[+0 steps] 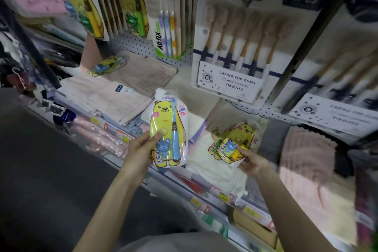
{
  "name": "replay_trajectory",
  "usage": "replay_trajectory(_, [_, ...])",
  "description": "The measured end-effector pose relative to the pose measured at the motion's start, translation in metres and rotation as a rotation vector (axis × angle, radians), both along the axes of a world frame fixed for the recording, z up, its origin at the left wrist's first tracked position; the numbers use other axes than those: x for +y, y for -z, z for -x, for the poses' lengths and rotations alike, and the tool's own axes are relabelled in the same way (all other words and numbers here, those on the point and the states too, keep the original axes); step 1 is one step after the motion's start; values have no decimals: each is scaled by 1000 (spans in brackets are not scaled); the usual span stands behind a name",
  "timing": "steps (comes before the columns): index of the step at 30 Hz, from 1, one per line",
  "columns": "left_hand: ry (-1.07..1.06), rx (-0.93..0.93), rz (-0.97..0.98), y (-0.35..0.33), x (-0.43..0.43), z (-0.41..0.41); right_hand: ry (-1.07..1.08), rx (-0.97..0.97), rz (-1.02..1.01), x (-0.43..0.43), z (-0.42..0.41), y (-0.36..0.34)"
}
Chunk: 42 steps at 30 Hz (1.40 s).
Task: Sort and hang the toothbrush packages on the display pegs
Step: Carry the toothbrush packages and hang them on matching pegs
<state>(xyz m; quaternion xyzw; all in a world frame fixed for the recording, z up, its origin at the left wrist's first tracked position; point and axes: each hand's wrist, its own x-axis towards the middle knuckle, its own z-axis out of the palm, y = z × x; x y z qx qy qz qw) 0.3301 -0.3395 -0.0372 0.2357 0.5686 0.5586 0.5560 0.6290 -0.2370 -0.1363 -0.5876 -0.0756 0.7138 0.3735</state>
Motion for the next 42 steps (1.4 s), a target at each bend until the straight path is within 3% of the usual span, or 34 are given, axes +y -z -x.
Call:
replay_trajectory(10, [92,-42,34,12,-14,-26,19,-25,-68,-54,-60,11])
replay_trajectory(16, [139,-36,59,15,-21,-45,167,-383,-88,-47,-94,3])
replay_trajectory(18, [151,-38,60,16,-23,-49,242,-407,-57,-57,-101,0])
replay_trajectory(22, [171,-46,63,18,-25,-57,259,-277,-64,-84,-113,-5])
replay_trajectory(27, [142,-58,61,18,-27,-67,113,-78,-145,-105,-110,-26])
replay_trajectory(33, [97,-32,60,10,-37,-70,-207,56,-286,-110,-45,-71])
replay_trajectory(38, [6,-14,77,1,-49,-55,-343,73,-315,-107,11,-93])
replay_trajectory(42, [-150,-26,65,-8,-61,-37,-422,221,-313,-101,52,-108])
